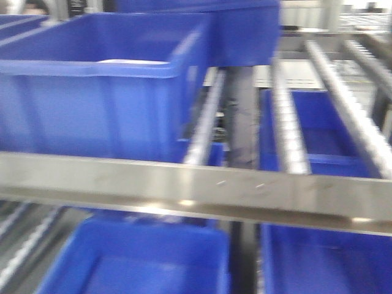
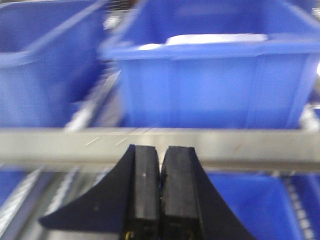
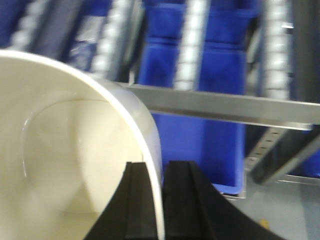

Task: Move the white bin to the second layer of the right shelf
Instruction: 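Approach the roller shelf rack and stop beside the blue crates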

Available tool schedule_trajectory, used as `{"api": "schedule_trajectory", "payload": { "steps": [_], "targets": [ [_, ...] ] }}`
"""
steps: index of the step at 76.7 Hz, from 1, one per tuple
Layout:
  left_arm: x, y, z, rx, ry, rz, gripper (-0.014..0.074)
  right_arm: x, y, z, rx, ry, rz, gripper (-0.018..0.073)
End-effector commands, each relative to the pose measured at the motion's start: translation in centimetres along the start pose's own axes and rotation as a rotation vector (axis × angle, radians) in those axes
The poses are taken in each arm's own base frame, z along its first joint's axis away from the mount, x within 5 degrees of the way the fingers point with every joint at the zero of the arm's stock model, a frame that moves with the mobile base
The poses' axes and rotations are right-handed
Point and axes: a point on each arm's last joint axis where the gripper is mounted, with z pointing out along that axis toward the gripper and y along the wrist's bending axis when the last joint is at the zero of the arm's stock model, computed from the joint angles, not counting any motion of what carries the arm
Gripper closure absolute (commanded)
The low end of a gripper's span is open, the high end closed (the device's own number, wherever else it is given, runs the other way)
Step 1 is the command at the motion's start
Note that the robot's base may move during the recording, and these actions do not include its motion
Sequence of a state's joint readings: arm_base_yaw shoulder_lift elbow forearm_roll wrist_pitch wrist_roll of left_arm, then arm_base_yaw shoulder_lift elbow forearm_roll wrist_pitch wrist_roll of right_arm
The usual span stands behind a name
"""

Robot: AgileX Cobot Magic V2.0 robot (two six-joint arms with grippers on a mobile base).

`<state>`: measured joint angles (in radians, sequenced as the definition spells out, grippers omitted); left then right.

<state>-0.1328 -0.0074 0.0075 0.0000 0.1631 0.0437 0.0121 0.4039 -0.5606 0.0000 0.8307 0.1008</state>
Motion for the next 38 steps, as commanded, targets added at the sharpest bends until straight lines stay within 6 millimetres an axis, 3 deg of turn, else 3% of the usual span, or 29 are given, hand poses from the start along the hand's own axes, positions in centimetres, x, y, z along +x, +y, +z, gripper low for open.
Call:
{"api": "schedule_trajectory", "payload": {
  "steps": [1, 38],
  "targets": [
    [0.38, -0.06, 0.1, 0.005, -0.063, -0.005, 0.0512, -1.54, 0.14, -0.62, -0.009, -0.113, 0.004, 0.0512],
    [0.38, -0.06, 0.1, 0.005, -0.063, -0.005, 0.0512, -1.54, 0.14, -0.62, -0.009, -0.113, 0.004, 0.0512]
  ]
}}
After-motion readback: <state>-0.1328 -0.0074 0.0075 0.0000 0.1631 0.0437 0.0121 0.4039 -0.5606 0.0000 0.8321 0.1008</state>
